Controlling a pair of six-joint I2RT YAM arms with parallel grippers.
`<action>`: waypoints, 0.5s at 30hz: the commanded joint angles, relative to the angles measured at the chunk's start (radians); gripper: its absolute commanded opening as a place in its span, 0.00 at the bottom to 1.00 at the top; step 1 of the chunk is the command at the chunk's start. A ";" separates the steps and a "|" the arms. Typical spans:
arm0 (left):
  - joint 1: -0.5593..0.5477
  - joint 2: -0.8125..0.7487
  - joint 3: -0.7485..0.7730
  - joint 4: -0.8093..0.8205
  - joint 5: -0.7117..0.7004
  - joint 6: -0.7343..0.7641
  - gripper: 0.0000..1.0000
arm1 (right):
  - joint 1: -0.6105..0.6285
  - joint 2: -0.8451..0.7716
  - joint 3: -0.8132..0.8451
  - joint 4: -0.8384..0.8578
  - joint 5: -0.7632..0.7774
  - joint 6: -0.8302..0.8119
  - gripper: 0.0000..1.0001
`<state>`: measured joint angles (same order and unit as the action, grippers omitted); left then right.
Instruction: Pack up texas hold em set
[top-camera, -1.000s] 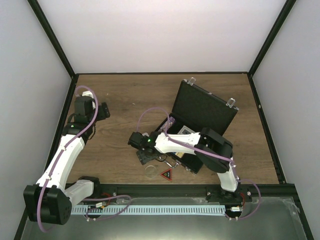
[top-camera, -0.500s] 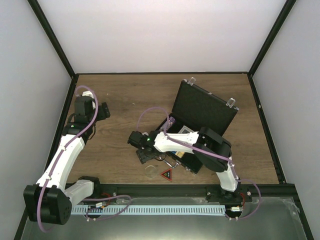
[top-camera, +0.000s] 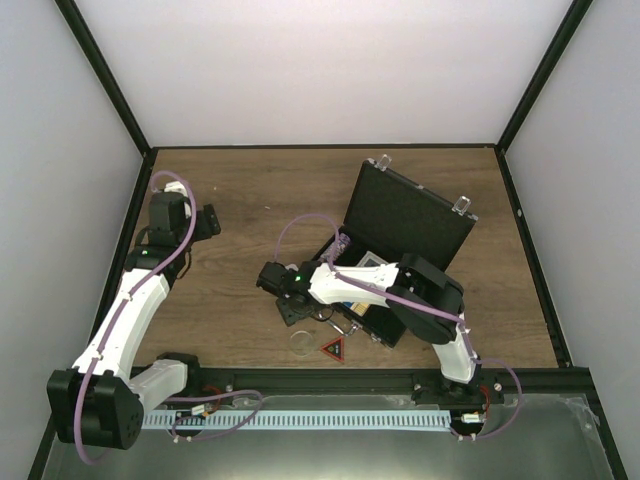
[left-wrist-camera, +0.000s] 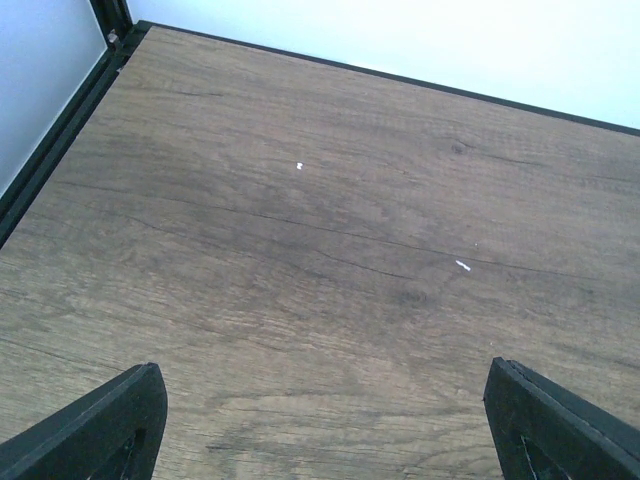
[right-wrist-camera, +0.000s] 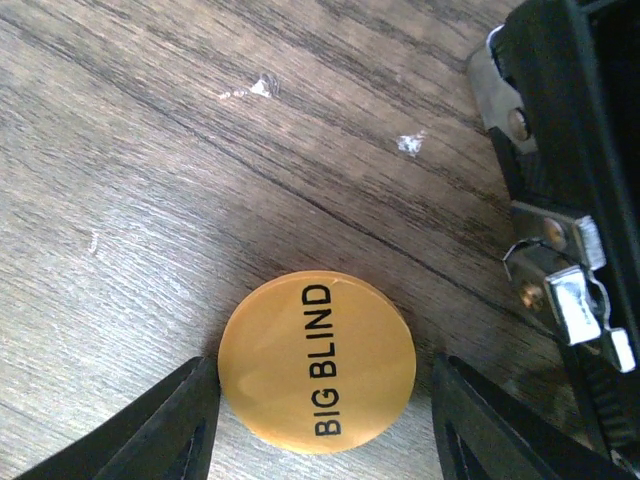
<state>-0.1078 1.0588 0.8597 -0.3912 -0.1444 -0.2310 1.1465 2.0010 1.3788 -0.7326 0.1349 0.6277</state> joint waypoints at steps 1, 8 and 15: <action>0.004 -0.002 -0.010 0.021 0.012 0.009 0.89 | -0.004 0.007 -0.015 -0.043 -0.004 -0.010 0.57; 0.005 0.000 -0.010 0.020 0.011 0.009 0.89 | -0.002 -0.020 -0.003 -0.036 0.017 -0.021 0.53; 0.005 0.000 -0.010 0.020 0.009 0.010 0.89 | -0.003 -0.055 0.014 -0.050 0.052 -0.017 0.51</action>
<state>-0.1070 1.0592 0.8597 -0.3901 -0.1448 -0.2310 1.1469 1.9968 1.3788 -0.7471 0.1486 0.6136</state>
